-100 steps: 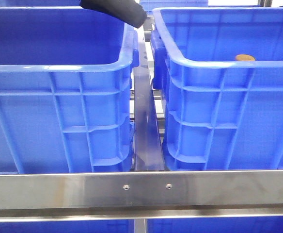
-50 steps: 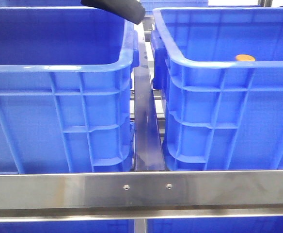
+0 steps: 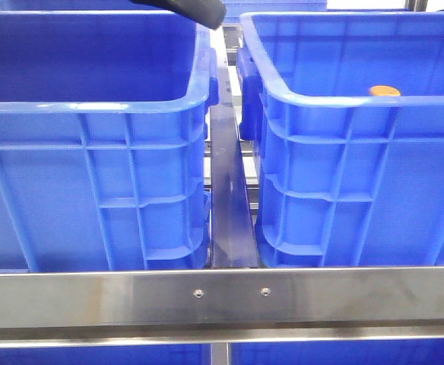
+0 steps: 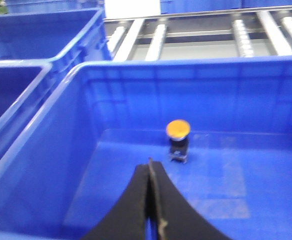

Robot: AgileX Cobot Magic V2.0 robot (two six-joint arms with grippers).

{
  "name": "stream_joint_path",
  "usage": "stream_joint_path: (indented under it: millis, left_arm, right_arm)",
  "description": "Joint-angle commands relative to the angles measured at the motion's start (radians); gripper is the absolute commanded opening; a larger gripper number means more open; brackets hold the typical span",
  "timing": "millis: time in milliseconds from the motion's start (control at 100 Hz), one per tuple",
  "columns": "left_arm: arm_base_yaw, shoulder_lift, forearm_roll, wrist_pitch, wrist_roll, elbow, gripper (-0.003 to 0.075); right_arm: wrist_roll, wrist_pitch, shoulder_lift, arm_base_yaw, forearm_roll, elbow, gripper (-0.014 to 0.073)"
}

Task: Pick red and yellow buttons and place in box
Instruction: 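Move the left gripper back over the bin of buttons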

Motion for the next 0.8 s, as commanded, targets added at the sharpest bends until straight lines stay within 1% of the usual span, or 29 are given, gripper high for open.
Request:
stream_joint_path:
  millis: [0,160,260,370,470,620,700,790]
  left_arm:
    - [0.020,-0.060,-0.048,-0.060,0.002,-0.040,0.0598]
    - [0.114,-0.070,-0.048,-0.063,-0.067,-0.063,0.0598]
    - [0.185,-0.070,-0.009,-0.065,-0.110,-0.063,0.0598]
    - [0.238,-0.070,0.135,-0.068,-0.232,-0.063,0.0598]
    - [0.264,-0.070,0.321,-0.068,-0.341,-0.063,0.0598]
    - [0.268,-0.056,0.587,-0.037,-0.603,-0.063,0.0598]
    - [0.268,-0.034,0.663,-0.002,-0.693,-0.063,0.0598]
    - [0.268,0.002,0.692,0.023,-0.734,-0.063,0.0598]
  right_arm:
    - [-0.008,-0.039,-0.009,0.004,0.028,0.003,-0.0067]
    - [-0.008,-0.042,-0.009,0.004,0.028,0.020,-0.0067]
    - [-0.008,-0.043,-0.009,0.004,0.028,0.020,-0.0067]
    - [-0.008,-0.043,-0.009,0.004,0.028,0.020,-0.0067]
    - [-0.008,-0.043,-0.009,0.004,0.028,0.020,-0.0067]
    - [-0.008,-0.043,-0.009,0.004,0.028,0.020,-0.0067]
    - [-0.008,-0.043,-0.009,0.004,0.028,0.020,-0.0067]
    - [-0.008,-0.043,-0.009,0.004,0.028,0.020,-0.0067]
